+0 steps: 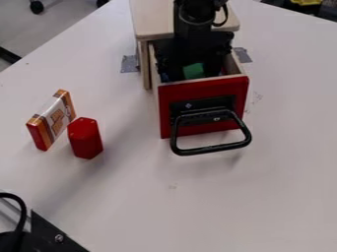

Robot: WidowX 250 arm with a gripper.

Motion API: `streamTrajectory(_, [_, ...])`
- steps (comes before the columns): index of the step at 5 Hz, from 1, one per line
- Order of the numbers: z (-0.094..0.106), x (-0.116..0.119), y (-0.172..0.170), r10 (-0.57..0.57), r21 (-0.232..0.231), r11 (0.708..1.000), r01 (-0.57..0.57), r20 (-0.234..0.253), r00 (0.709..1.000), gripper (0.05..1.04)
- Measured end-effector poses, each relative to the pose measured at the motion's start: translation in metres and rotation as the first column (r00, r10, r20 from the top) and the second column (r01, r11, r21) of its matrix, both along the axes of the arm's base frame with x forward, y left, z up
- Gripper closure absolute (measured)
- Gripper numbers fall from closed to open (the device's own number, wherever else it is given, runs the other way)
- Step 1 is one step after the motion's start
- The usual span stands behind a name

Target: Take out the green object from the drawer and put it on the table under the red object

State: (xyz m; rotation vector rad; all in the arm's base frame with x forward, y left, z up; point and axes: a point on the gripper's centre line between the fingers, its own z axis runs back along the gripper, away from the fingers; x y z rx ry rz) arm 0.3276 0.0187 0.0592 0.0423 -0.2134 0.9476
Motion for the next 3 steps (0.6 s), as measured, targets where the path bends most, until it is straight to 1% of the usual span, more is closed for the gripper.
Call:
streamTrajectory(1, [-0.010, -0.004, 0.006, 0.021, 0.021, 1.000, -0.020, -0.013, 1.000, 0.490])
streamTrajectory(2, [-0.009, -0.004, 0.007, 0.033, 0.013, 0.999, -0.033, -0.009, 0.999, 0.490])
streamTrajectory(3, [0.010, -0.008, 0.003, 0.041, -0.046, 0.998, -0.041, 0.008, 0.999, 0.490])
